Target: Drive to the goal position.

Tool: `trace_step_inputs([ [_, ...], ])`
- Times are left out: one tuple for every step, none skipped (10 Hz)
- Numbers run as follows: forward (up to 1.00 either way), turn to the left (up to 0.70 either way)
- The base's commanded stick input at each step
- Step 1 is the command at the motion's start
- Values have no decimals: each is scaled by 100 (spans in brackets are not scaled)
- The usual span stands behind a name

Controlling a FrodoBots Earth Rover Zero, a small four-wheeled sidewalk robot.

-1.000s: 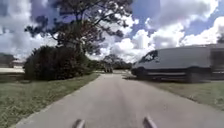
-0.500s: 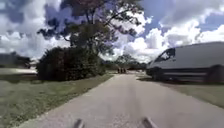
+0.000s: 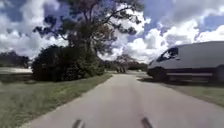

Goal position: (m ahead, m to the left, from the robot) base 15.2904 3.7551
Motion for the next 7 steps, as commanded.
trace_step_inputs([
  [70,0],
  [70,0],
  [70,0],
  [70,0],
  [70,0],
  [70,0],
  [70,0],
])
